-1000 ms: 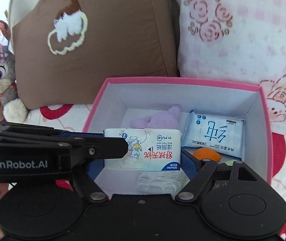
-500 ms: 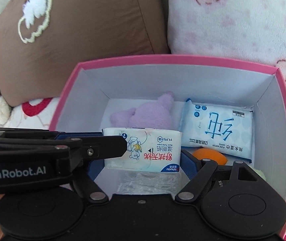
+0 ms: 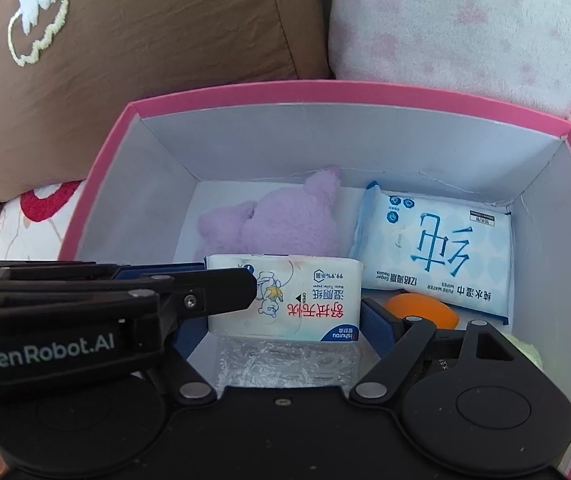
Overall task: Organize objects
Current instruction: 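Lower the tissue pack into the pink box beside the wet wipes, then open the left gripper to release the tissue pack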
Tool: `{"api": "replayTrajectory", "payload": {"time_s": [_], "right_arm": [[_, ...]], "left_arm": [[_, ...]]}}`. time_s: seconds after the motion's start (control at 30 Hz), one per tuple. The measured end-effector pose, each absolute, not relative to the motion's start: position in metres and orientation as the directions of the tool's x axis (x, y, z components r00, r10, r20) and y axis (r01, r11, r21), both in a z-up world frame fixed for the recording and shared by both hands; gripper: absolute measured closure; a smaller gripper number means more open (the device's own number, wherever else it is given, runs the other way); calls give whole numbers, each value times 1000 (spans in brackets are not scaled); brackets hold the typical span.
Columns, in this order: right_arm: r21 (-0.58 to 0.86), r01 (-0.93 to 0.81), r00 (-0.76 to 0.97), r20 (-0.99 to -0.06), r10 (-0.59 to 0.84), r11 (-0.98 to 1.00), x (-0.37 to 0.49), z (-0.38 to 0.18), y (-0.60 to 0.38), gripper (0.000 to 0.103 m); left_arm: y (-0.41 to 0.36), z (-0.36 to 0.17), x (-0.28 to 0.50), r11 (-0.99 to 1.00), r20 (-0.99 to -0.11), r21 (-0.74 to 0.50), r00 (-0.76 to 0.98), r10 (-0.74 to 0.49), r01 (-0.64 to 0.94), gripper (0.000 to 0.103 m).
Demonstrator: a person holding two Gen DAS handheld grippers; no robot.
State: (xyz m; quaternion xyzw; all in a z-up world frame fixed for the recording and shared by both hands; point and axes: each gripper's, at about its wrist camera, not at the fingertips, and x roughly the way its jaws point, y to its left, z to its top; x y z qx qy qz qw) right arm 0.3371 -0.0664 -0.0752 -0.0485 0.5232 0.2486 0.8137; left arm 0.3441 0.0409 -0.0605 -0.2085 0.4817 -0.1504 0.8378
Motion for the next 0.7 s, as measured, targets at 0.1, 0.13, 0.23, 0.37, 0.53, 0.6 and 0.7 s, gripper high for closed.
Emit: {"api": "replayTrajectory", "payload": {"time_s": [0.1, 0.13, 0.23, 0.37, 0.53, 0.6, 0.7], "right_arm": [[185, -454, 332, -873, 358, 872, 336, -74, -71, 18], [183, -451, 340, -870, 358, 873, 335, -73, -73, 17], [179, -443, 357, -864, 356, 878, 332, -69, -81, 17], [179, -452, 389, -842, 373, 874, 322, -60, -91, 17], [191, -481, 421, -806, 416, 856, 301, -47, -101, 17], [188, -499, 430, -793, 430, 846, 292, -43, -101, 17], [165, -528, 450, -777, 439, 833, 277, -35, -103, 17]], "left_arm": [[43, -63, 346, 862, -745, -506, 487, -456, 31, 77], [44, -61, 346, 863, -743, -505, 493, -452, 29, 74], [41, -54, 341, 885, -745, -462, 520, -417, 48, 73], [44, -45, 334, 898, -741, -437, 542, -396, 59, 72], [48, -31, 319, 920, -746, -385, 563, -355, 69, 72], [49, -27, 314, 924, -748, -374, 566, -348, 74, 72], [50, -19, 303, 934, -748, -350, 579, -325, 71, 72]]}}
